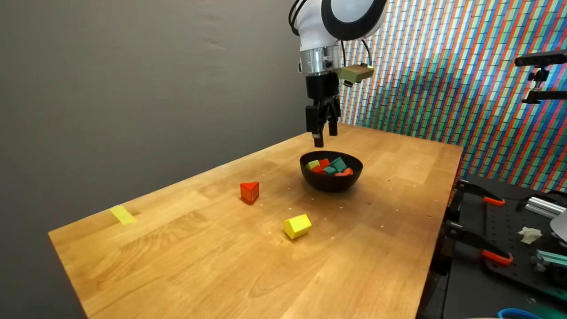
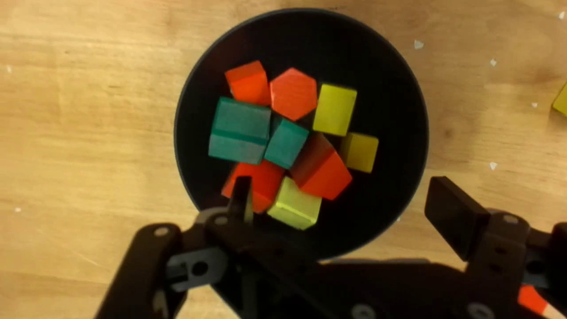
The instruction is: Take the blocks out of the bowl and place them on the table
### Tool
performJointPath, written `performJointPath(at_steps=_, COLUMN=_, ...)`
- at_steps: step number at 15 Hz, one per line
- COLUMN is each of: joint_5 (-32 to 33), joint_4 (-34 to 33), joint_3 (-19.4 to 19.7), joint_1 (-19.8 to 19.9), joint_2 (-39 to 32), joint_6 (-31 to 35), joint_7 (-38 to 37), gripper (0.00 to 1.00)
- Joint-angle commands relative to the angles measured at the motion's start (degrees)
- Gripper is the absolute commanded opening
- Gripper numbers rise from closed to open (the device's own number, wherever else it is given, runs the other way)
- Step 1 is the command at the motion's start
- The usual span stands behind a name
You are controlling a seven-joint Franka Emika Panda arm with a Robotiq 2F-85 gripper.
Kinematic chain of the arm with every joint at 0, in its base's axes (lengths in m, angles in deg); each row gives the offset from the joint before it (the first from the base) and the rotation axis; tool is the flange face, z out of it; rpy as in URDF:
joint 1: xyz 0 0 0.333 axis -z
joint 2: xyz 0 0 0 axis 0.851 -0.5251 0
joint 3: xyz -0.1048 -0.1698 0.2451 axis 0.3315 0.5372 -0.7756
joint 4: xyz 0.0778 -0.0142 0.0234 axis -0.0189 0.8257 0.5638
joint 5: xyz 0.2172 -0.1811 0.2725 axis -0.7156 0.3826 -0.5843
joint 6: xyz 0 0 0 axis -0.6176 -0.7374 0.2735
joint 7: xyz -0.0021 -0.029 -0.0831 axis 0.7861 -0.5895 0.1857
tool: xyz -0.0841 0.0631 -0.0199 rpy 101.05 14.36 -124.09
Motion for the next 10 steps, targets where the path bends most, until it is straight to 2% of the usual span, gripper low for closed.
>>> performJointPath(at_steps=1, joint_5=-0.3, joint_4=1.84, joint_3=0.5, joint_1=1.1, joint_2=-1.91, joint_6=2.61, joint_7=2.88, gripper=1.0)
performJointPath(at_steps=7, joint_5=-3.54, joint_4=-0.32, joint_3=-0.73, joint_1=2.94, joint_2=-9.33, joint_6=9.97, joint_7=8.77, gripper=1.0)
performJointPath(at_steps=10, joint_5=-3.92, joint_4=-1.35, joint_3=-0.6, joint_1=2.88, joint_2=-11.92, joint_6=11.6, joint_7=9.71, gripper=1.0)
